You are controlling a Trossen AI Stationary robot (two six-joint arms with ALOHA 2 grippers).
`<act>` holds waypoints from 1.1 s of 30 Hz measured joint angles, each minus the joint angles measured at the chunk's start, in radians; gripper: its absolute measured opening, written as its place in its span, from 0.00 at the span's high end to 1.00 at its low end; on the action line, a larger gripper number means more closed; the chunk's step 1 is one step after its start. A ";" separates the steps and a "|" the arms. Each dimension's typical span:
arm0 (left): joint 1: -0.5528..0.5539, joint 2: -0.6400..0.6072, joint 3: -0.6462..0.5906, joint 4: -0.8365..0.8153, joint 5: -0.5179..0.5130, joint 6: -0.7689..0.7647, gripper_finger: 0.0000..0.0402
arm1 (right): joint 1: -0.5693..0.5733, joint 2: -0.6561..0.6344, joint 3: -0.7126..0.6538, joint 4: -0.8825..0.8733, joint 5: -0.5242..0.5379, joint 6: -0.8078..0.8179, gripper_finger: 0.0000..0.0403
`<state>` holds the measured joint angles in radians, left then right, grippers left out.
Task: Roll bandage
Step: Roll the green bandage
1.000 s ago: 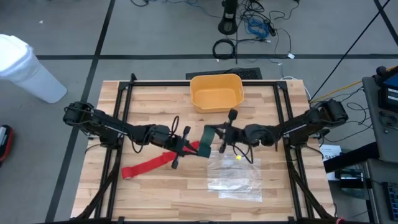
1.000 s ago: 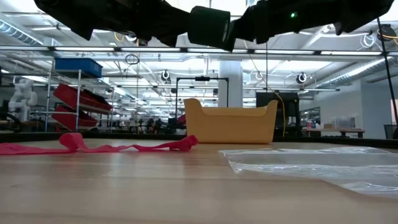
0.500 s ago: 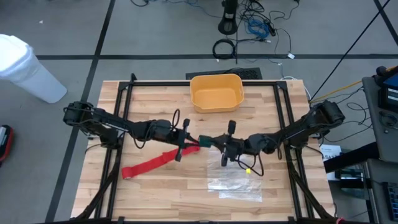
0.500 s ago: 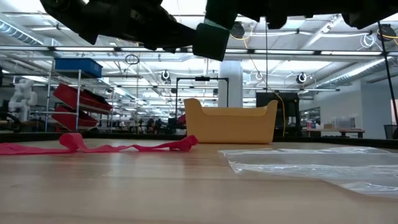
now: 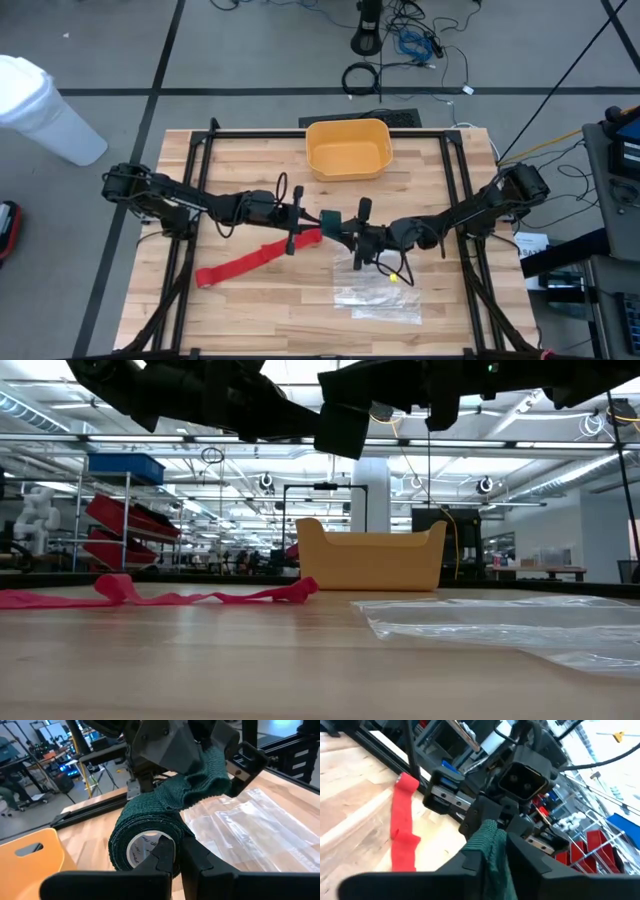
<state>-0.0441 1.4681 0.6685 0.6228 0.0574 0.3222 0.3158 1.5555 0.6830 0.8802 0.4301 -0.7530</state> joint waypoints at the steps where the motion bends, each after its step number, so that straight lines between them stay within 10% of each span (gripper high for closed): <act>1: 0.000 0.000 0.000 0.000 0.001 0.001 0.97 | 0.002 0.000 0.000 -0.002 -0.002 -0.006 0.80; 18: 0.012 -0.008 0.003 0.042 0.003 -0.029 0.97 | 0.130 0.000 0.000 -0.034 0.201 -0.657 0.52; 26: 0.012 -0.027 0.003 0.052 -0.002 0.034 0.97 | 0.187 -0.002 -0.001 -0.006 0.404 -0.070 0.56; 33: 0.010 -0.083 0.003 0.062 -0.015 0.168 0.97 | 0.201 -0.009 -0.076 0.006 0.356 0.413 0.58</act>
<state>-0.0338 1.3854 0.6716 0.6844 0.0425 0.4901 0.5168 1.5467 0.6072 0.8867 0.7863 -0.3396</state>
